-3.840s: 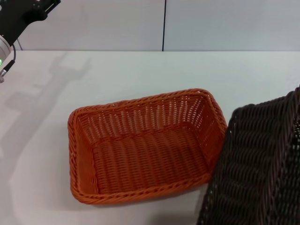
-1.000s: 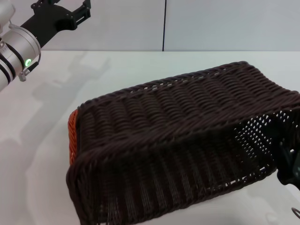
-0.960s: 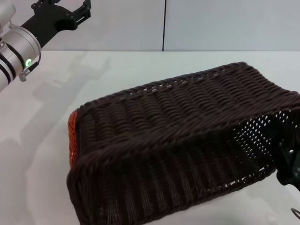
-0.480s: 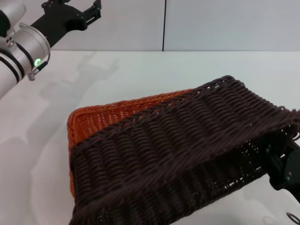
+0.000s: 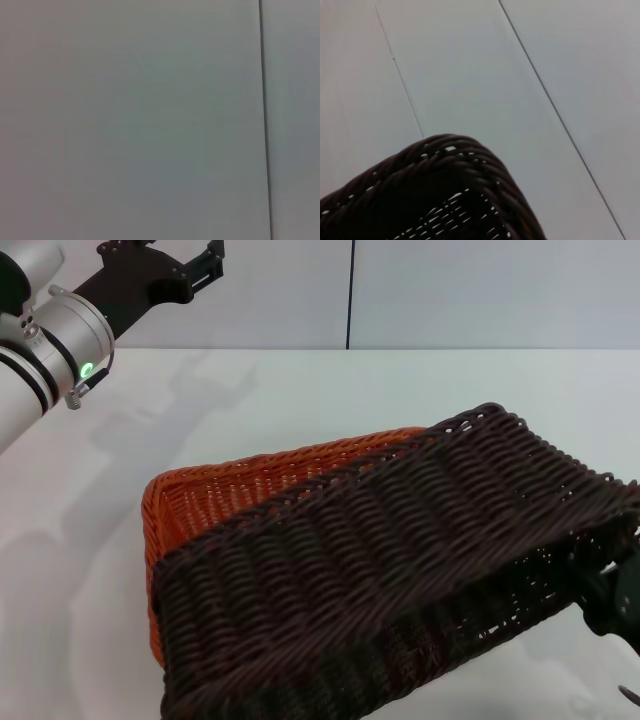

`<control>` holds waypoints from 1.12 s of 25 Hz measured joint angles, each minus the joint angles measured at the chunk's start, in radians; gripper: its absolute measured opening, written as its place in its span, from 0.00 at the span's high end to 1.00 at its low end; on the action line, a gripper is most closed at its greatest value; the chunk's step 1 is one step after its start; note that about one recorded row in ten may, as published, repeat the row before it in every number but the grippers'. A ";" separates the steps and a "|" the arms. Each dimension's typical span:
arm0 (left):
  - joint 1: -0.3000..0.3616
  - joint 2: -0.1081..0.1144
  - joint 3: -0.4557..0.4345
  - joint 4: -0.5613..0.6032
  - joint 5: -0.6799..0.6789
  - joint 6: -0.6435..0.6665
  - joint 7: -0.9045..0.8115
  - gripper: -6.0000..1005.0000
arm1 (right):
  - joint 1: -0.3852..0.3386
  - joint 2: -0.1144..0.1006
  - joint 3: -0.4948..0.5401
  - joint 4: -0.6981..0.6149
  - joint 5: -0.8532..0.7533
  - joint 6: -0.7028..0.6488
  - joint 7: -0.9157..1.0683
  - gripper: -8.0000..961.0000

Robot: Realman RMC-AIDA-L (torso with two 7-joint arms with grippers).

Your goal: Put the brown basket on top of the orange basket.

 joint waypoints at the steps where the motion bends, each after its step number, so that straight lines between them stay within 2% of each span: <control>1: 0.000 0.000 0.000 0.000 0.000 0.000 0.000 0.14 | 0.007 0.000 0.001 -0.008 0.003 0.011 0.041 0.40; 2: 0.000 0.000 0.000 0.000 0.000 0.000 0.000 0.14 | 0.007 0.000 0.001 -0.008 0.003 0.011 0.041 0.38; 6: 0.000 0.000 0.000 0.000 0.000 0.000 0.002 0.14 | 0.052 -0.001 -0.004 -0.076 0.001 0.047 0.292 0.36; 16: 0.000 0.000 0.004 -0.002 0.000 -0.002 0.024 0.14 | 0.122 -0.004 -0.015 -0.136 -0.064 0.054 0.510 0.36; 28: -0.002 0.000 0.006 -0.014 0.000 0.002 0.041 0.14 | 0.122 0.001 -0.006 -0.165 -0.064 0.062 0.409 0.36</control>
